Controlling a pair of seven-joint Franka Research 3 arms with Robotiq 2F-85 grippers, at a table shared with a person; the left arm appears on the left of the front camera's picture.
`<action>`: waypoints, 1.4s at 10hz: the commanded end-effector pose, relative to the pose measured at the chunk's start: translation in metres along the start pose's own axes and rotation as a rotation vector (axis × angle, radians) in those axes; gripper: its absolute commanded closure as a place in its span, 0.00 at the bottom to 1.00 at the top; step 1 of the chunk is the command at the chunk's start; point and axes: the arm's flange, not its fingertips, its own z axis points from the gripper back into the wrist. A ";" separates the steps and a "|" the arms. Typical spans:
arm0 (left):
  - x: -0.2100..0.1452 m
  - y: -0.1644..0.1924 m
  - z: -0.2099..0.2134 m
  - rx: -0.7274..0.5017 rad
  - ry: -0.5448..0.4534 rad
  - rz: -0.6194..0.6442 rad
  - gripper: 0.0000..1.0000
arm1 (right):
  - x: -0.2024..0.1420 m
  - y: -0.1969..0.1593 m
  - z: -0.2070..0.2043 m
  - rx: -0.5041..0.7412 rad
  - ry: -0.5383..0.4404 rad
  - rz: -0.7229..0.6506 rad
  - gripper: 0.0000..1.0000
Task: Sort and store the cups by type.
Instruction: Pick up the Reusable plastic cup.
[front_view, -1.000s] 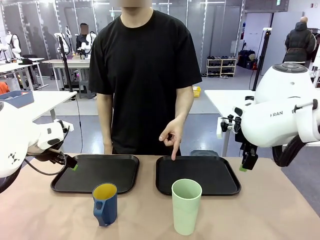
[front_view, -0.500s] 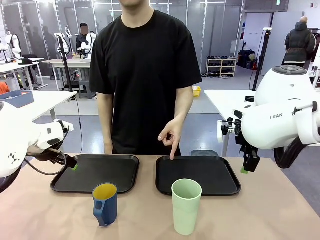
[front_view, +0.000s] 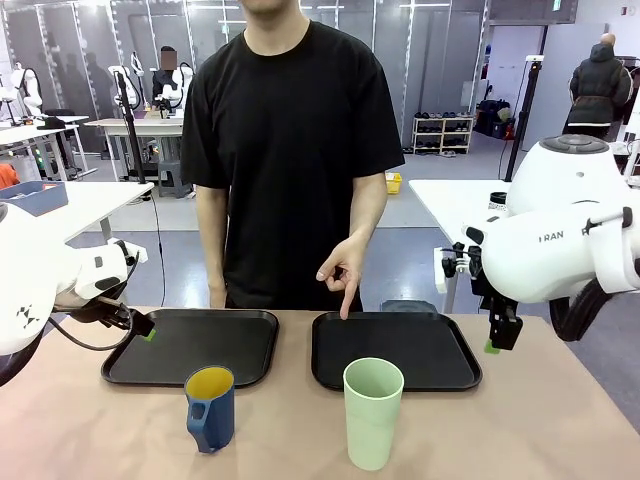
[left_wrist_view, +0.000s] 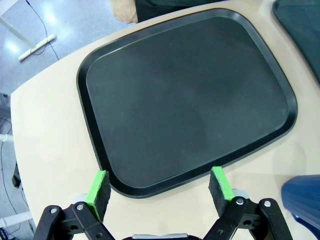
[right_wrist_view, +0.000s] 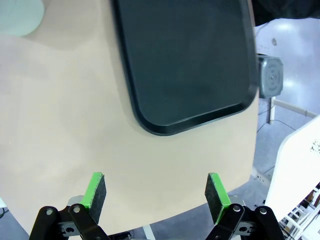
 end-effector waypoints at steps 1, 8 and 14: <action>0.001 0.000 0.001 0.001 -0.002 -0.002 0.00 | -0.013 0.015 -0.006 0.081 -0.057 0.146 0.00; 0.001 0.000 0.001 0.001 -0.002 -0.002 0.00 | -0.031 0.054 -0.060 0.345 -0.345 0.240 0.00; 0.001 0.000 0.001 0.001 -0.002 -0.002 0.00 | -0.049 0.059 -0.119 0.351 -0.931 0.146 0.00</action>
